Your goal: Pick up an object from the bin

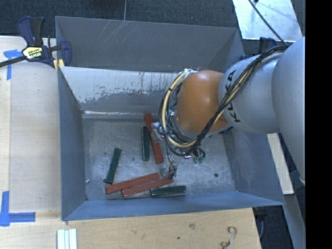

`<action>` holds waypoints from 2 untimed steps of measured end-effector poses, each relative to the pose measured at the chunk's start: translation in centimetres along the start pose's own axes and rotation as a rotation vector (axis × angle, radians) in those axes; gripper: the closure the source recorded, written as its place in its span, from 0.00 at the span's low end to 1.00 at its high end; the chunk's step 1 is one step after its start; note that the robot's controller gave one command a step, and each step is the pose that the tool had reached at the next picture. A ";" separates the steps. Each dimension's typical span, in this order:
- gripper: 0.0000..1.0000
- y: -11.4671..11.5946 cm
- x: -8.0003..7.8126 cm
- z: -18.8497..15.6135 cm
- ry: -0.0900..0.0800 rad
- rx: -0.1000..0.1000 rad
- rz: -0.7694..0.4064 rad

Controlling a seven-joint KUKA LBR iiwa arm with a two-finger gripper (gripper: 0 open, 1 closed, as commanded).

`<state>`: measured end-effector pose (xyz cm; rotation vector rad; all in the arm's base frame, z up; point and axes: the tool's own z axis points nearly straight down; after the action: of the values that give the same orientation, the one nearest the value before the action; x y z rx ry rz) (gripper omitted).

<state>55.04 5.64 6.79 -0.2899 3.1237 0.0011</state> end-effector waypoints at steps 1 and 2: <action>1.00 -0.1 0.4 -0.2 0.021 0.000 0.001; 0.00 -0.1 0.0 -0.3 0.005 0.000 0.002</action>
Offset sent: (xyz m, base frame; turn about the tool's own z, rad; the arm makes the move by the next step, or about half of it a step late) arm 0.0000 0.0000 0.0000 0.0000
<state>55.00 5.58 7.04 -0.2866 3.1292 -0.0001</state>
